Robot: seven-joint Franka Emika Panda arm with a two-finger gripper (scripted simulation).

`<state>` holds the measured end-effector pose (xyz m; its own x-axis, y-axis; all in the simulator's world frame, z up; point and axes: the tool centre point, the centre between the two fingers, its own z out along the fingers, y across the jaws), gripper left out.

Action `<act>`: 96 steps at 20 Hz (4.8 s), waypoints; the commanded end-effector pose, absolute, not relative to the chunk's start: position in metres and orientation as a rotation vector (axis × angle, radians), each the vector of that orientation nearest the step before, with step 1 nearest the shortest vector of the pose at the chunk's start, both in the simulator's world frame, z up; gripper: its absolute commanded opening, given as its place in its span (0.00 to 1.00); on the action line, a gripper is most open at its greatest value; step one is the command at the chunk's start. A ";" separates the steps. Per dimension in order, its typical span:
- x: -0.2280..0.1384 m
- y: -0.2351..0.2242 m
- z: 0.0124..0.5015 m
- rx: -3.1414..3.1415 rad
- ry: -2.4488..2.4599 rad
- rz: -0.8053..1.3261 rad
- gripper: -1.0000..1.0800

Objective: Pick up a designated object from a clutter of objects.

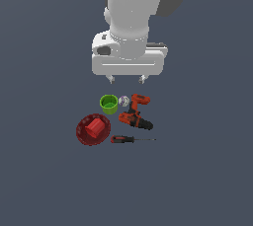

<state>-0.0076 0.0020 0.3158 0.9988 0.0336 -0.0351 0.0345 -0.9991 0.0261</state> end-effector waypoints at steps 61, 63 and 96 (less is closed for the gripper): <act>0.109 -0.110 0.173 2.796 1.501 -0.516 0.62; 0.111 -0.116 0.163 2.770 1.570 -0.538 0.62; 0.110 -0.170 0.054 2.446 2.252 -0.717 0.62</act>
<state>0.1099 -0.1700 0.0547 0.0507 0.9904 -0.1285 0.8822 -0.1047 -0.4590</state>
